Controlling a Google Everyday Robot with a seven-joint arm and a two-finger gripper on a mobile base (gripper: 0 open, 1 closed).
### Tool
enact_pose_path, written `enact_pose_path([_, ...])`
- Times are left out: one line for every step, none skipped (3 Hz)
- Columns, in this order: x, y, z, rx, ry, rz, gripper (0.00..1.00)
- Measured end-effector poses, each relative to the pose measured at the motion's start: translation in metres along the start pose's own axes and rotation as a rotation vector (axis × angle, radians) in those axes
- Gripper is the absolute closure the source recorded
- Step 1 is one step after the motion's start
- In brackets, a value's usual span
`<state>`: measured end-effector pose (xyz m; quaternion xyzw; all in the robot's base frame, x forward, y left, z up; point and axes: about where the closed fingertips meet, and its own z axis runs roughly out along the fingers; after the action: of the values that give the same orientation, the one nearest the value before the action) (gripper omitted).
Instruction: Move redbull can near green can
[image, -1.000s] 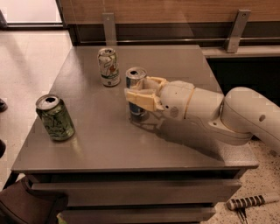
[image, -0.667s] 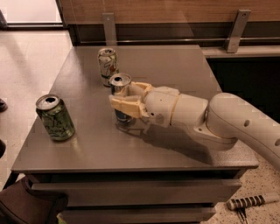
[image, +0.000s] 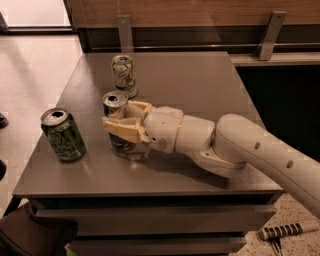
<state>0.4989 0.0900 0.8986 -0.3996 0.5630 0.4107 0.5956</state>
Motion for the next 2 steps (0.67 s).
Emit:
enact_pose_path([0.0135, -0.0018, 0.0052, -0.003, 0.008, 0.033, 1.00])
enact_pose_path([0.0149, -0.0009, 0.0071, -0.006, 0.010, 0.037, 0.82])
